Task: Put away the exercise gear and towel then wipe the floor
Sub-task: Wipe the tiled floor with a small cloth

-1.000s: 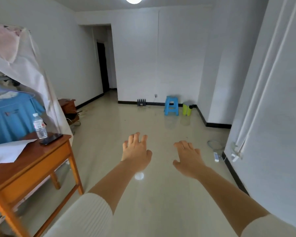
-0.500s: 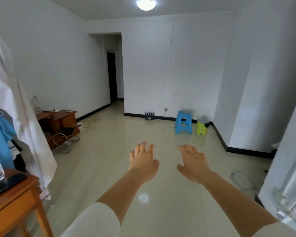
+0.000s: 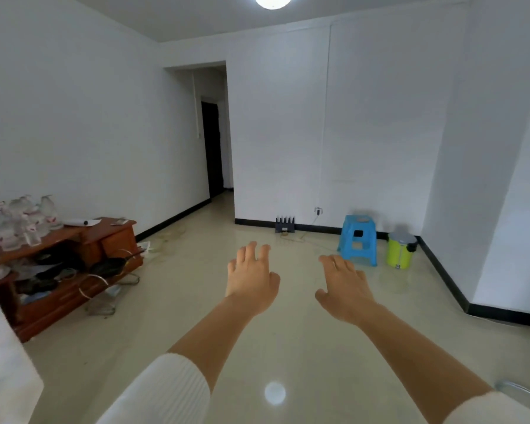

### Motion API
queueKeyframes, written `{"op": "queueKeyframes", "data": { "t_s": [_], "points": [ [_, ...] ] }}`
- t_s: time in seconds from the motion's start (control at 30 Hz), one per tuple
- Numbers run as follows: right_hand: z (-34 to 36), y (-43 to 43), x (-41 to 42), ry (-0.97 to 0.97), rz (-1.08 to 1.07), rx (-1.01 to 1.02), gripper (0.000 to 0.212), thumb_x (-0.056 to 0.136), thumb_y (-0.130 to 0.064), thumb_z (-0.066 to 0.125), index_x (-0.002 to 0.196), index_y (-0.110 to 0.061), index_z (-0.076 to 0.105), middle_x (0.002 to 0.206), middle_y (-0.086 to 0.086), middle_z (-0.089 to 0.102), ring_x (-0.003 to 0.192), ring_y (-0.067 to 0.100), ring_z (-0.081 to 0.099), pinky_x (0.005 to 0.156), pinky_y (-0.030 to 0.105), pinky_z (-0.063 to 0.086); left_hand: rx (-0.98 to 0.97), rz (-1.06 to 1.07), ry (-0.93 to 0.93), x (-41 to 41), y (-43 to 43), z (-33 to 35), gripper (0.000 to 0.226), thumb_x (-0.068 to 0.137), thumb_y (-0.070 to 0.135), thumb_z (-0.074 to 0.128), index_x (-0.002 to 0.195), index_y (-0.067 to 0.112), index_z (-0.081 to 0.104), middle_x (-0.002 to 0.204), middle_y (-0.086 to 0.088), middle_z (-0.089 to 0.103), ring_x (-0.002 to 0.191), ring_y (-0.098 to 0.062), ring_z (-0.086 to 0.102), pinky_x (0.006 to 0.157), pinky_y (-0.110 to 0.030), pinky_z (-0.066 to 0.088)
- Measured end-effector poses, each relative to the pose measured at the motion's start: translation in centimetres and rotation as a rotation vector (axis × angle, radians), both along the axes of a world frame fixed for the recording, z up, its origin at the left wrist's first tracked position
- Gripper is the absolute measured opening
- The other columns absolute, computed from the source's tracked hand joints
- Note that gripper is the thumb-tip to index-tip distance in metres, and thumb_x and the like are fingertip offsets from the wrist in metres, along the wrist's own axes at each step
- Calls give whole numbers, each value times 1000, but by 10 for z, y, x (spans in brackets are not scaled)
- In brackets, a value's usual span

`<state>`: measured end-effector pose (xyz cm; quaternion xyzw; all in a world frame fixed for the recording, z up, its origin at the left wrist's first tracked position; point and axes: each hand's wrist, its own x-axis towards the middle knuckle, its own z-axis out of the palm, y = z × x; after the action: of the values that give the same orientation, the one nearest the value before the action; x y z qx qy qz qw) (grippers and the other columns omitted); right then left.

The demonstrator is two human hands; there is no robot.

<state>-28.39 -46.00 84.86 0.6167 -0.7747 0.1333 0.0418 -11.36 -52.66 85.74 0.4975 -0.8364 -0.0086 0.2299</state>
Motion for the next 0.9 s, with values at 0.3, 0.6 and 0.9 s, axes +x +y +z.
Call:
{"op": "queueKeyframes", "data": {
  "t_s": [0.3, 0.6, 0.9],
  "points": [
    [5, -245, -148, 95, -60, 0, 56, 94, -33, 45, 145, -18, 26, 145, 0, 34, 128, 21, 36, 103, 38, 34, 0, -43, 3, -147, -247, 12, 59, 92, 30, 40, 146, 19, 19, 156, -6, 13, 142, -26, 11, 115, -41, 20],
    [1, -471, -334, 98, -29, -30, 51, 96, -36, 43, 143, -18, 32, 142, 0, 37, 127, 20, 38, 102, 39, 33, 26, -38, 64, -339, -476, -3, 53, 93, 30, 40, 143, 20, 27, 150, -2, 26, 139, -20, 19, 113, -36, 23],
    [2, -670, -534, 76, -75, 0, 50, 96, -39, 41, 140, -15, 34, 141, 3, 38, 124, 22, 38, 99, 39, 35, 15, 5, 124, -524, -685, 6, 52, 93, 30, 42, 143, 20, 31, 150, -1, 28, 138, -19, 25, 110, -36, 27]
  ]
}}
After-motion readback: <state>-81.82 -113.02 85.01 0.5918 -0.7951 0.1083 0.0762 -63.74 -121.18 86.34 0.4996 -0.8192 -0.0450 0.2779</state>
